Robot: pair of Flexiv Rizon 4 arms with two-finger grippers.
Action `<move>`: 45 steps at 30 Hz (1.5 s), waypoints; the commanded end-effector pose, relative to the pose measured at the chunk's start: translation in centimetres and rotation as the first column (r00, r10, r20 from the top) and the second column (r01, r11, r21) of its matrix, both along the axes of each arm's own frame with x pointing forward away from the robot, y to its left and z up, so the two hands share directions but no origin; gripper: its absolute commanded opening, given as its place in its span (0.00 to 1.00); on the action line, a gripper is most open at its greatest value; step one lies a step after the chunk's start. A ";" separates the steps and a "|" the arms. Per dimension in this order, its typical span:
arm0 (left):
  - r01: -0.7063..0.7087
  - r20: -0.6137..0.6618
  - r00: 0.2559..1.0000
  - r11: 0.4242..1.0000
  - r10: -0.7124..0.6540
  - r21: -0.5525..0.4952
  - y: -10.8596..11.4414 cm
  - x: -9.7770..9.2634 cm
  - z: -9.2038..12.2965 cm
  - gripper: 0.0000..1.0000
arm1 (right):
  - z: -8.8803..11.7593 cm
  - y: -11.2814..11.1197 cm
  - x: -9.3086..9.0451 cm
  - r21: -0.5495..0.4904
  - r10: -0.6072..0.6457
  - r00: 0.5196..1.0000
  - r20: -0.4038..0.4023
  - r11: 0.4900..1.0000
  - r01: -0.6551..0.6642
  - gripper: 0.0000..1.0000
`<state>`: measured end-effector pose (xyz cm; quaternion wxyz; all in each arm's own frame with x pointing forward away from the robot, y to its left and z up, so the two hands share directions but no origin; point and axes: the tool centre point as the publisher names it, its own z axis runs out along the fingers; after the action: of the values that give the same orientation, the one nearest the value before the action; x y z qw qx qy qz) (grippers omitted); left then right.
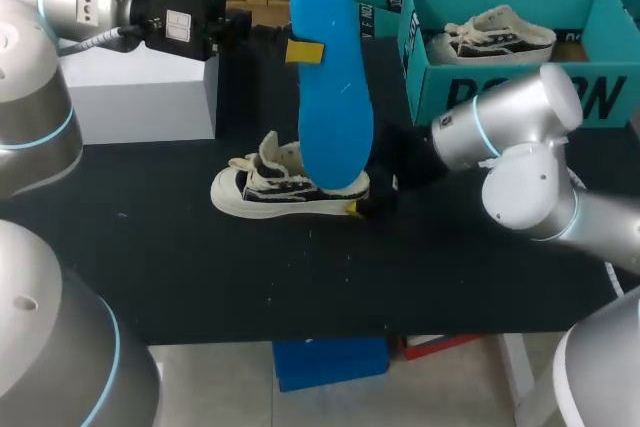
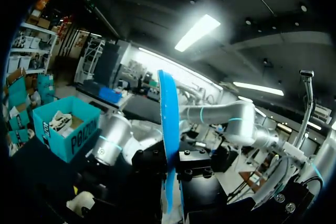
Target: Take the shoe out of the shoebox, open the shoe tongue, remove and reinsert the insole, then place the shoe into the shoebox
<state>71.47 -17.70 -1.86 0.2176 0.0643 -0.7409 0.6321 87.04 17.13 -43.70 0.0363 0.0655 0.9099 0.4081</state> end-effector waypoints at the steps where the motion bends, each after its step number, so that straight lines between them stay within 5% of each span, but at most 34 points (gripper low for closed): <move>1: -0.005 0.002 1.000 1.000 0.005 -0.001 -0.1 -0.1 -0.1 0.00 | -0.6 0.2 0.2 0.035 0.000 1.000 0.005 0.999 0.000 1.00; 11: -0.005 0.002 1.000 1.000 0.005 -0.001 -0.1 -0.1 -0.1 0.00 | -0.4 0.2 0.3 0.027 0.012 1.000 -0.004 1.000 -0.012 1.00; 24: -0.005 0.002 1.000 1.000 0.005 -0.001 -0.1 -0.1 -0.1 0.00 | 2.7 -2.0 0.1 -0.174 0.032 0.996 -0.078 0.984 -0.046 1.00; 33: -0.005 0.002 1.000 1.000 0.005 -0.001 -0.1 -0.1 -0.1 0.00 | 4.4 -2.3 1.1 -0.371 0.002 0.990 -0.141 0.927 -0.055 1.00; 45: -0.005 0.002 1.000 1.000 0.005 -0.001 -0.1 -0.1 -0.1 0.00 | 5.8 -0.1 3.5 -0.574 -0.001 0.985 -0.172 0.813 -0.099 1.00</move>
<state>71.47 -17.70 -1.86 0.2175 0.0643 -0.7409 0.6321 89.63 15.94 -37.78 -0.0172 0.0647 0.9705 0.2314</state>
